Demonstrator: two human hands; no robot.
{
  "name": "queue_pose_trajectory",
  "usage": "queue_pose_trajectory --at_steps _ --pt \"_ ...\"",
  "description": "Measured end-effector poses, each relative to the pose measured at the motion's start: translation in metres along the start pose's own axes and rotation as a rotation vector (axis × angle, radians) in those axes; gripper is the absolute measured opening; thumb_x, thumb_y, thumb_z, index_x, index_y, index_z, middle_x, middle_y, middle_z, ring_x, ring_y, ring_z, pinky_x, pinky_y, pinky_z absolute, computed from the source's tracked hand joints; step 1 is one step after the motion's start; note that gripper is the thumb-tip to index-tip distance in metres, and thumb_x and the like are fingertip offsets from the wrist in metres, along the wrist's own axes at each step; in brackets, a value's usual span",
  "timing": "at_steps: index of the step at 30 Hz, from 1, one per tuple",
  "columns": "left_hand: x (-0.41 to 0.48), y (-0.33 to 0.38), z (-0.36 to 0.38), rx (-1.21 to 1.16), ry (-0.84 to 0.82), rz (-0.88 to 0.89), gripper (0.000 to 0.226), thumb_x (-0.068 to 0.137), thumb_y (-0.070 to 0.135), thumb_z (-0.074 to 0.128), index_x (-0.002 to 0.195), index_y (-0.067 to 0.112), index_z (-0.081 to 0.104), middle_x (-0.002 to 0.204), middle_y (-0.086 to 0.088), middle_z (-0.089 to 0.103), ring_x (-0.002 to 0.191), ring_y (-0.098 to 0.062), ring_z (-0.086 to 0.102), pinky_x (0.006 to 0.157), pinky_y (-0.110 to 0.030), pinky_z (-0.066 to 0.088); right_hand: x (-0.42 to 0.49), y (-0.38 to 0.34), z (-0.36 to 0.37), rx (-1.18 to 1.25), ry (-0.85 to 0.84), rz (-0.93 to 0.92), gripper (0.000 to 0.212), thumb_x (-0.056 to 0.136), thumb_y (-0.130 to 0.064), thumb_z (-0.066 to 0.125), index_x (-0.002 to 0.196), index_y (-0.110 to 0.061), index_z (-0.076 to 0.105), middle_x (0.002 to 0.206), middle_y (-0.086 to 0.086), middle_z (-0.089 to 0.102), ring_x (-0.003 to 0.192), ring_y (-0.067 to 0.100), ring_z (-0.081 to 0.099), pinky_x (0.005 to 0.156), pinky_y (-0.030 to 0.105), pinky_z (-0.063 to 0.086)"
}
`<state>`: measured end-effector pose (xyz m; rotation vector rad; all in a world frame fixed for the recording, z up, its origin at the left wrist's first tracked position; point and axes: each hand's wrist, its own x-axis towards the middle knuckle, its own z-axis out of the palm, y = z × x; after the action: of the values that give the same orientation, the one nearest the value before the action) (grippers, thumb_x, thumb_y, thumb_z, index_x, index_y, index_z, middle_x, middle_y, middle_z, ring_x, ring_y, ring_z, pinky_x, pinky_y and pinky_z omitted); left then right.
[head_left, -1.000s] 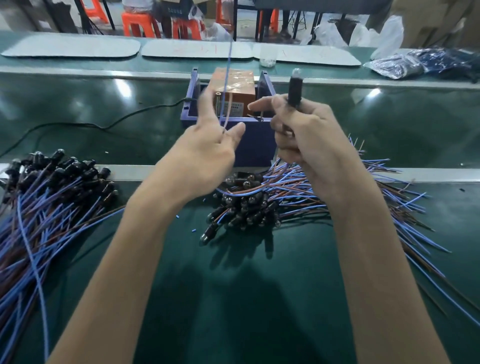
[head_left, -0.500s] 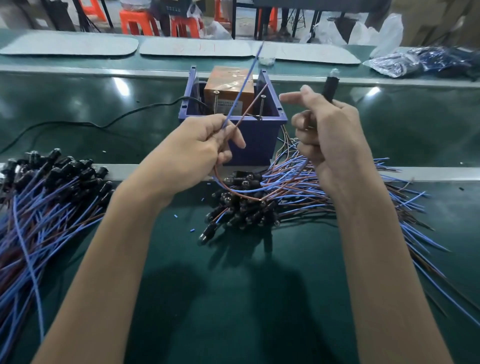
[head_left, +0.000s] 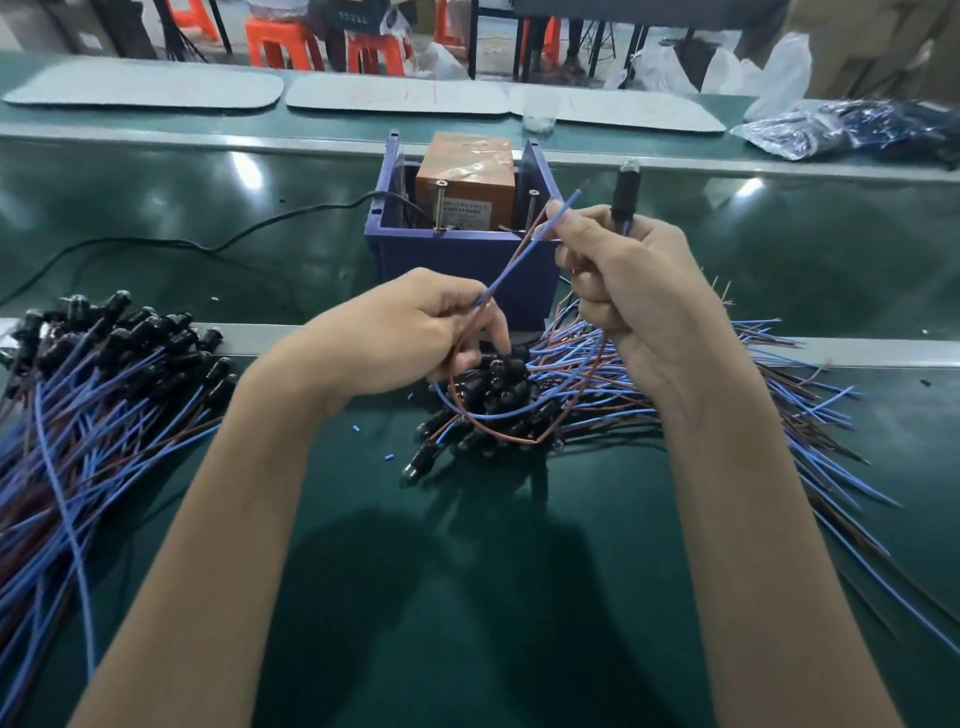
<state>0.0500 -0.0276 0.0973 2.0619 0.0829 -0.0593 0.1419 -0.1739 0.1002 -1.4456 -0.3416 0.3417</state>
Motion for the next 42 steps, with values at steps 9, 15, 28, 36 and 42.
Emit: queue_pose_trajectory --at_steps 9,15,28,36,42 --pt "-0.005 0.000 -0.001 0.041 -0.144 -0.001 0.063 0.101 -0.002 0.035 0.052 0.028 0.062 0.072 -0.018 0.052 0.050 -0.005 0.040 0.049 -0.009 0.035 0.003 0.004 0.003 0.027 0.012 0.039 0.019 0.093 -0.020 0.062 0.079 -0.009 0.068 0.054 -0.006 0.049 0.036 0.001 0.025 0.031 0.012 0.018" --pt "-0.002 -0.001 -0.002 0.060 -0.029 -0.049 0.031 0.104 0.011 0.036 0.094 0.008 0.066 0.059 0.005 0.059 0.046 -0.008 0.047 0.048 -0.013 0.040 0.000 0.002 0.004 0.061 -0.031 -0.017 0.015 0.092 -0.013 0.062 0.078 -0.009 0.067 0.056 -0.008 0.050 0.038 0.001 0.022 0.032 0.012 0.017" --pt "0.001 0.004 -0.003 -0.089 0.367 0.047 0.027 0.102 0.027 0.046 0.090 0.022 0.070 0.048 0.008 0.057 0.035 -0.001 0.039 0.035 -0.011 0.027 -0.006 -0.005 0.003 0.061 -0.060 -0.141 0.018 0.083 -0.007 0.071 0.067 -0.015 0.066 0.072 0.009 0.072 0.037 0.004 0.023 0.035 0.012 0.020" --pt "-0.001 0.003 -0.006 -0.096 0.423 0.069 0.025 0.101 0.017 0.048 0.085 0.024 0.066 0.071 0.012 0.073 0.032 -0.007 0.032 0.039 -0.014 0.033 -0.007 -0.006 0.001 0.047 -0.028 -0.122 0.014 0.087 -0.010 0.067 0.072 -0.010 0.065 0.072 0.005 0.073 0.042 0.005 0.022 0.034 0.013 0.020" --pt "-0.001 0.007 0.001 -0.115 0.281 0.083 0.031 0.099 0.032 0.048 0.086 0.016 0.072 0.072 0.000 0.074 0.032 -0.005 0.035 0.035 -0.014 0.029 -0.010 -0.008 0.004 0.064 0.074 -0.125 0.020 0.088 -0.009 0.066 0.069 -0.011 0.061 0.074 0.010 0.071 0.035 0.000 0.032 0.034 0.011 0.027"
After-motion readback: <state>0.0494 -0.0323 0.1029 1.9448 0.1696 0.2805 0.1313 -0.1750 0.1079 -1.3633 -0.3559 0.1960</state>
